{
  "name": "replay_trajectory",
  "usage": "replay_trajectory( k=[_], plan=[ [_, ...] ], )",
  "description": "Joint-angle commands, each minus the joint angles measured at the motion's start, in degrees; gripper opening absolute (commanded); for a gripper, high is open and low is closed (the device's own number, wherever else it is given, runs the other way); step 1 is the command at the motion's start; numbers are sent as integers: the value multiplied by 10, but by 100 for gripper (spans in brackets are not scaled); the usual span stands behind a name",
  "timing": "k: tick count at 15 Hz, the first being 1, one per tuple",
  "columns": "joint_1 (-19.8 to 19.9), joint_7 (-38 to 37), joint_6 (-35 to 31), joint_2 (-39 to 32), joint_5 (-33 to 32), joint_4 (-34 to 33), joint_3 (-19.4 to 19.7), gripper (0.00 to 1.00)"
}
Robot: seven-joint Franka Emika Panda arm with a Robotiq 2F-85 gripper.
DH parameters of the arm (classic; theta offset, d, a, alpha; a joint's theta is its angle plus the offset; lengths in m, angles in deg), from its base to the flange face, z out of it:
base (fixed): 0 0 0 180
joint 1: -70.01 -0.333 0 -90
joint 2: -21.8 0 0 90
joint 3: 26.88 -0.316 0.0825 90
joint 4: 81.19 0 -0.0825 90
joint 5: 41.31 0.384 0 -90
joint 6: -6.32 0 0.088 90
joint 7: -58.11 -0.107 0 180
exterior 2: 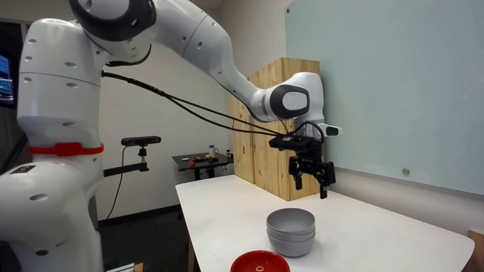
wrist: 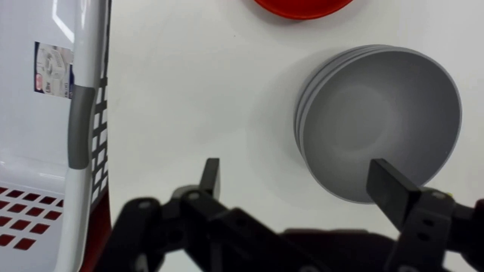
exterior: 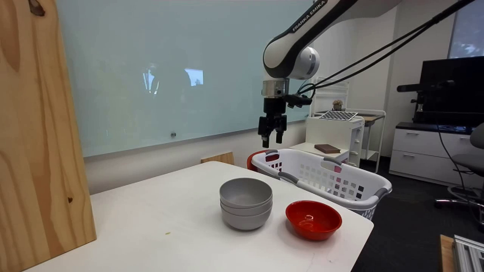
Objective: Unstack the grey bowls.
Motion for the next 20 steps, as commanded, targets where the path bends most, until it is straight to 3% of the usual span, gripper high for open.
replay_trajectory(
  k=[1, 6, 10, 20],
  plan=[
    [18, 75, -13, -61, 47, -20, 0, 100],
    [23, 81, -54, -91, 43, -14, -7, 100],
    [26, 90, -89, -106, 75, -15, -25, 100],
    [38, 138, -83, -136, 72, -20, -34, 100]
  ],
)
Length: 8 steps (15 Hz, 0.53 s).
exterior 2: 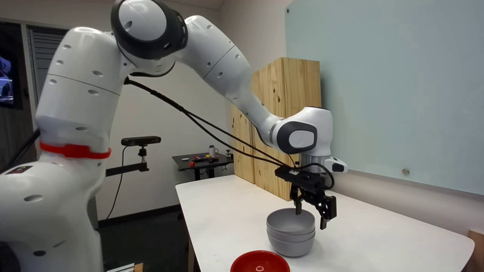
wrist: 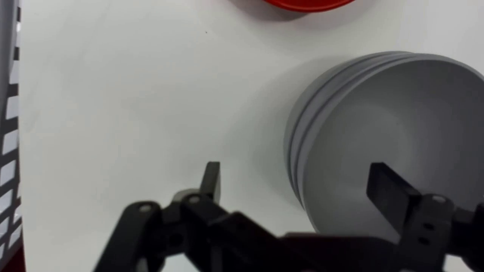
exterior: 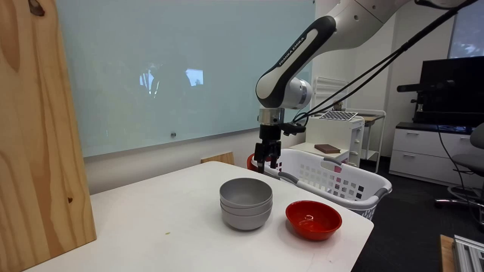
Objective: Unstack the grey bowls.
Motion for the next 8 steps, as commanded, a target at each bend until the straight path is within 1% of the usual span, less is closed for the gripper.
replay_trajectory(
  k=[1, 6, 7, 8],
  plan=[
    [15, 70, -1, -34, 1, -20, -12, 100],
    [15, 98, 14, -47, -9, -28, -17, 100],
    [15, 100, 16, -49, -10, -30, -17, 98],
    [15, 101, 18, -50, -11, -31, -17, 88]
  ],
)
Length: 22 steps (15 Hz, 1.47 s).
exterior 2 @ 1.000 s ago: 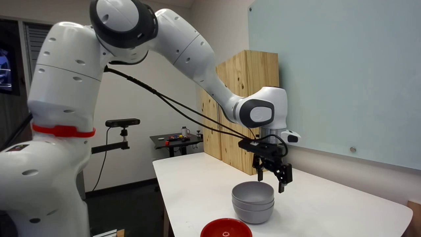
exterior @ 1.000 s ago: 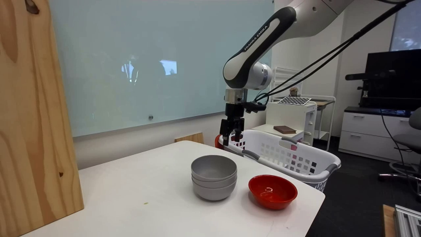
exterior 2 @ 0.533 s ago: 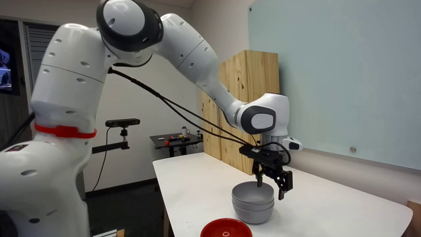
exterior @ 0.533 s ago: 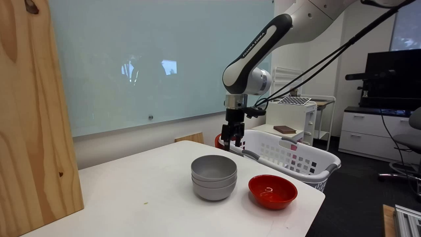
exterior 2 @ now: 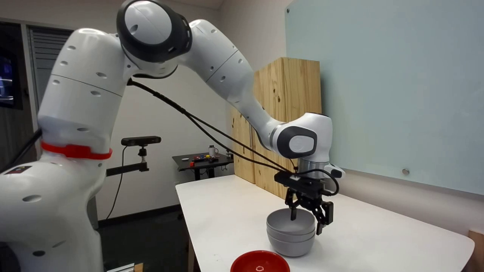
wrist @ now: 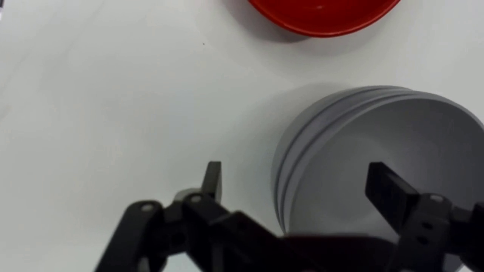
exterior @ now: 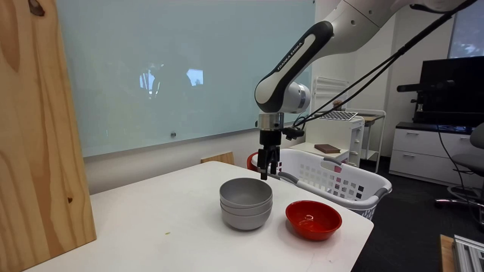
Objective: Unstack the grey bowls.
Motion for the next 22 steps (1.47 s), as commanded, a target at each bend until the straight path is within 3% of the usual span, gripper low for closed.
replay_trajectory(
  k=[1, 2, 10, 12, 16, 17, 19, 22],
  plan=[
    [10, 42, 3, -36, -8, -31, -6, 73],
    [9, 45, 4, -36, -10, -32, -6, 71],
    [12, 56, 4, -36, -5, -32, -8, 7],
    [13, 58, 2, -34, -2, -30, -9, 0],
    [13, 56, 7, -33, -4, -33, -9, 0],
    [12, 53, 8, -35, -6, -34, -9, 26],
    [11, 47, 12, -41, -7, -41, -8, 32],
    [11, 44, 26, -51, -3, -53, -9, 55]
  ],
)
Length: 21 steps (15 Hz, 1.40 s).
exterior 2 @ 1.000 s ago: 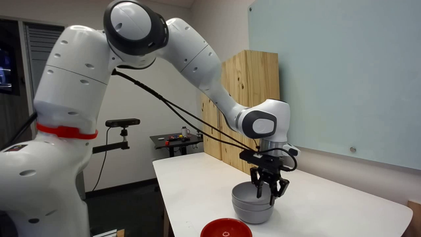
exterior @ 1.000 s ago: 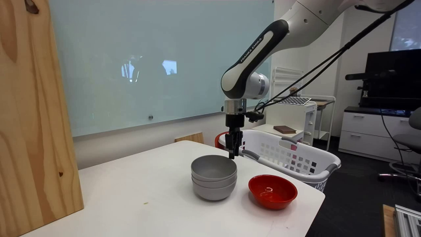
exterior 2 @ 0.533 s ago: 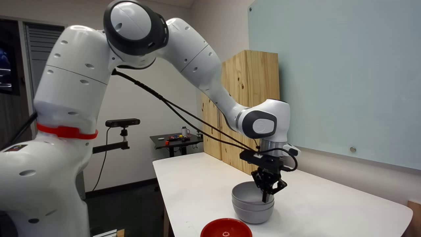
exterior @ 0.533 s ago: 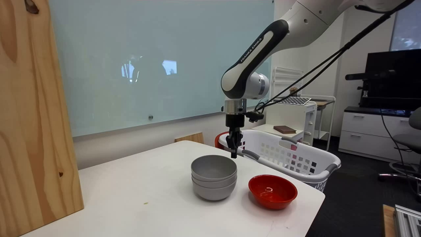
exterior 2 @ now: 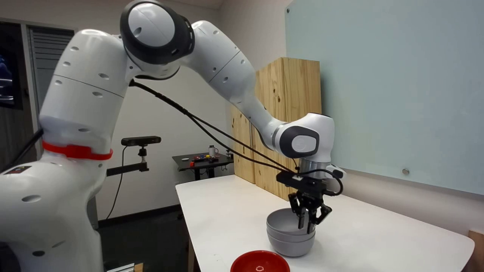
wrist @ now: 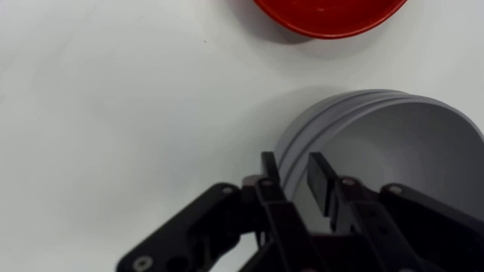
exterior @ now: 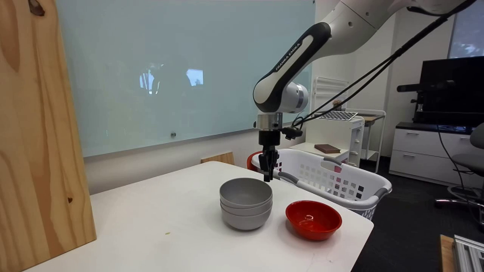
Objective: Unstack the grey bowls.
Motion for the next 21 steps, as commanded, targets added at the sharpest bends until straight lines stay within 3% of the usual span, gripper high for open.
replay_trajectory(
  k=[1, 5, 6, 8, 14, 21],
  plan=[
    [8, 24, 8, -43, 0, -40, -7, 61],
    [12, 26, 4, -55, 18, -51, -16, 91],
    [13, 26, 6, -57, 20, -53, -18, 48],
    [13, 25, 6, -60, 19, -56, -19, 51],
    [11, 21, 6, -65, 9, -58, -18, 4],
    [11, 16, 8, -77, -5, -60, -14, 1]
  ],
)
